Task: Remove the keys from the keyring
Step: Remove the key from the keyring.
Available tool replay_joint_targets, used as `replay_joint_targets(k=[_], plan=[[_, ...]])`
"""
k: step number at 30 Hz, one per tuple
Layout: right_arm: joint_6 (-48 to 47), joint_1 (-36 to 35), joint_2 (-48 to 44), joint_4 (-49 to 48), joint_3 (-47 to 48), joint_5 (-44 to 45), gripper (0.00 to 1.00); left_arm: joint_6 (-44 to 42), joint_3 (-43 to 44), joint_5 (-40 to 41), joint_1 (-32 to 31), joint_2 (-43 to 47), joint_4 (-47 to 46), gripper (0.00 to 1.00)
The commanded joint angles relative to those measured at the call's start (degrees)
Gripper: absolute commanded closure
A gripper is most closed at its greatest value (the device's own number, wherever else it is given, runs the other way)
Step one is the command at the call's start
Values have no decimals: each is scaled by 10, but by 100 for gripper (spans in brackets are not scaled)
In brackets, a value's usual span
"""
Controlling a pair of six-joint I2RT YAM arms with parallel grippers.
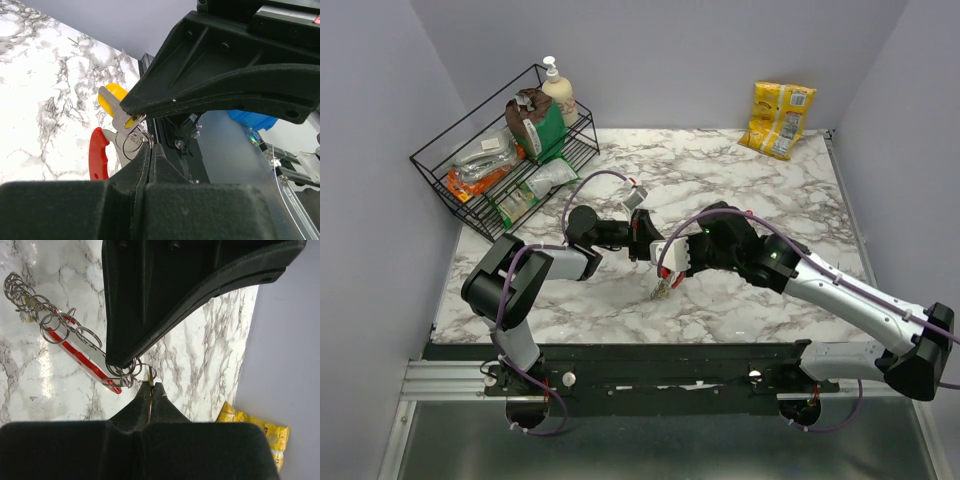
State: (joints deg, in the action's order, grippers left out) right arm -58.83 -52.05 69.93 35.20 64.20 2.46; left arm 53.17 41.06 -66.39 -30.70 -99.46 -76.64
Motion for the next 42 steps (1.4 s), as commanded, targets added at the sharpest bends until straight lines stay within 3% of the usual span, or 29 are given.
replay_joint_targets(k=[1,8,23,29,36,42], plan=[[-8,27,-40,-79,-41,22,99,0,5,-22,1,-8,-203,100],[3,34,-72,-173,-94,15,99,3,10,-19,1,-21,-204,100],[21,34,-87,-247,-144,29,99,3,10,-8,1,-34,-203,100],[22,34,-104,-260,-149,36,99,8,15,-12,2,-44,-203,66],[22,34,-111,-264,-159,25,99,10,15,-11,1,-44,-203,56],[18,34,-107,-262,-164,18,99,5,14,-11,3,-42,-203,55]])
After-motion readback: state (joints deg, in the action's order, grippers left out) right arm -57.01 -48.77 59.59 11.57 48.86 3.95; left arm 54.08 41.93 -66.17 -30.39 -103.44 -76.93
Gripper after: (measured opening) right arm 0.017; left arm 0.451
